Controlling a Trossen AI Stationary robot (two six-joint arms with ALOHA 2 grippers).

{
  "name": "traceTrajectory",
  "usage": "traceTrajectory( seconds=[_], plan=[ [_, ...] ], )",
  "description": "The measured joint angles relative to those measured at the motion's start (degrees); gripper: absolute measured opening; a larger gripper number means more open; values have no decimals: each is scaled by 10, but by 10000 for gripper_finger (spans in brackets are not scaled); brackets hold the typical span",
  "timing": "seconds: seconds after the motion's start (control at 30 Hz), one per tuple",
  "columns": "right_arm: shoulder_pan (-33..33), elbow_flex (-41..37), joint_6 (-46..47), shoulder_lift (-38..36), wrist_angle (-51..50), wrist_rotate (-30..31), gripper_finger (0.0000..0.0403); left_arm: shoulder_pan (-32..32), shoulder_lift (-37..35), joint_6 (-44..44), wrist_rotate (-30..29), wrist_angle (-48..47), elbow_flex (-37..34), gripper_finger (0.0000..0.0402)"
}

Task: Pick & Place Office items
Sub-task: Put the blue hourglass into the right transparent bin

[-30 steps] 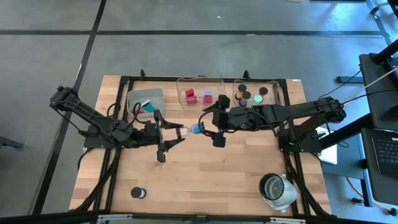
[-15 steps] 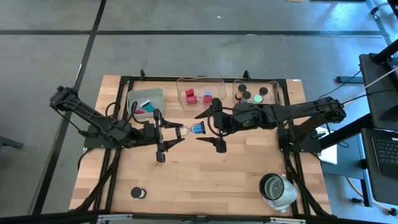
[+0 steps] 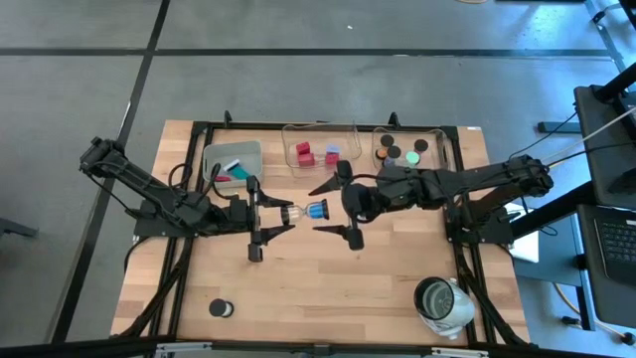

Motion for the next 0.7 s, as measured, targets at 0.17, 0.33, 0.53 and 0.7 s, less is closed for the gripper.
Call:
traceTrajectory(
  seconds=[0.17, 0.33, 0.53, 0.7],
  plan=[
    [6, 0, -1, 0, 0, 13, 366, 0, 0, 0, 0, -1, 0, 215],
    [6, 0, 1, 0, 0, 12, 366, 0, 0, 0, 0, -1, 0, 215],
    [6, 0, 1, 0, 7, 10, 365, 0, 0, 0, 0, -1, 0, 215],
    [6, 0, 3, 0, 8, 10, 348, 0, 0, 0, 0, -1, 0, 215]
  ],
)
